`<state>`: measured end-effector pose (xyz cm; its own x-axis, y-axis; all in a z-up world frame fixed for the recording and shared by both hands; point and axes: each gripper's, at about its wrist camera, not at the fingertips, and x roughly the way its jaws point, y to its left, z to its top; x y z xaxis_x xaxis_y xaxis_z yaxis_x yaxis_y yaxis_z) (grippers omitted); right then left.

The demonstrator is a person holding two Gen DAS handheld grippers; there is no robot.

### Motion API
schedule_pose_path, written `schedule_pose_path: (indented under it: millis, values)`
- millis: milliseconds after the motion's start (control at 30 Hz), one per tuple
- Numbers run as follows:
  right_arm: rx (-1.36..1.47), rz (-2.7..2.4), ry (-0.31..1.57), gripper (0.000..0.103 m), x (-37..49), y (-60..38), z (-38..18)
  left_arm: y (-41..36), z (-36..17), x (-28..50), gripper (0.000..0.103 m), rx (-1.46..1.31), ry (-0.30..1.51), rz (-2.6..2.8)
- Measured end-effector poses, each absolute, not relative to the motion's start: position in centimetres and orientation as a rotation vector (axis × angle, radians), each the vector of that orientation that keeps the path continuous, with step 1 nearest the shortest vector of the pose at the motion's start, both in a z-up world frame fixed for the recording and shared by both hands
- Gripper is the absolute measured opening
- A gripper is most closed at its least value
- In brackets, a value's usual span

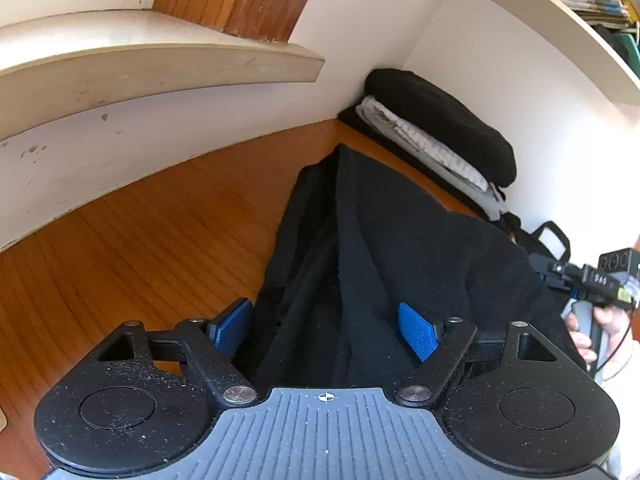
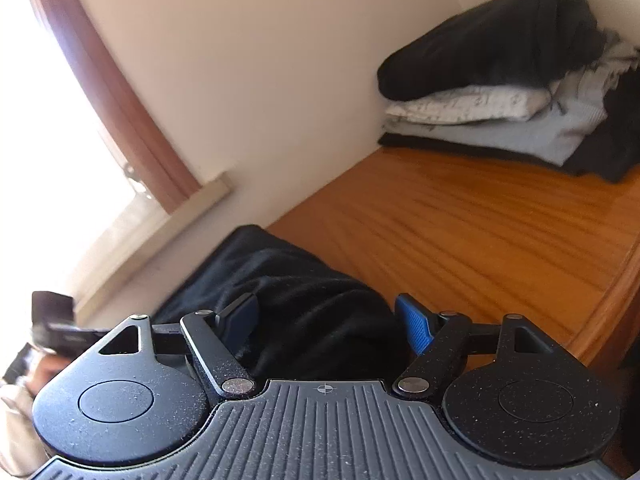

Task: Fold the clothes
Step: 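Grasp the folded black pants with both tools and lift them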

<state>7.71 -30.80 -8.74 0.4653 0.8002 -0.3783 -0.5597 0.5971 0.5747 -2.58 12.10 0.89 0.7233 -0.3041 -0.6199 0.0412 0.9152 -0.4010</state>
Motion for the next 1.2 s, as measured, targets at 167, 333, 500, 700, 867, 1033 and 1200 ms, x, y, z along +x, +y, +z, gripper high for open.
schedule_pose_path:
  millis: [167, 333, 500, 700, 867, 1033, 1200]
  values:
    - [0.327, 0.924, 0.723, 0.083, 7.6, -29.3, -9.1, 11.3, 0.9, -2.3, 0.077, -0.324, 0.757, -0.226]
    - [0.248, 0.924, 0.695, 0.064, 6.7, -27.6, -9.3, 11.1, 1.0, -1.8, 0.064, -0.358, 0.778, -0.233]
    - [0.214, 0.921, 0.639, 0.047, 5.7, -26.8, -9.7, 10.5, 1.1, -1.1, 0.037, -0.36, 0.794, -0.215]
    - [0.174, 0.921, 0.524, 0.038, 4.5, -27.3, -8.6, 9.3, 2.2, -1.0, 0.03, -0.323, 0.726, -0.199]
    - [0.113, 0.915, 0.442, 0.036, 5.7, -28.0, -6.6, 6.8, 3.9, 0.6, 0.026, -0.289, 0.66, -0.201]
    - [0.015, 0.901, 0.305, 0.035, 7.1, -28.5, -3.1, 4.8, 4.9, 4.3, 0.025, -0.264, 0.588, -0.219]
    - [-0.05, 0.891, 0.193, 0.035, 9.9, -29.2, 1.1, 3.5, 7.1, 8.9, 0.024, -0.278, 0.508, -0.259]
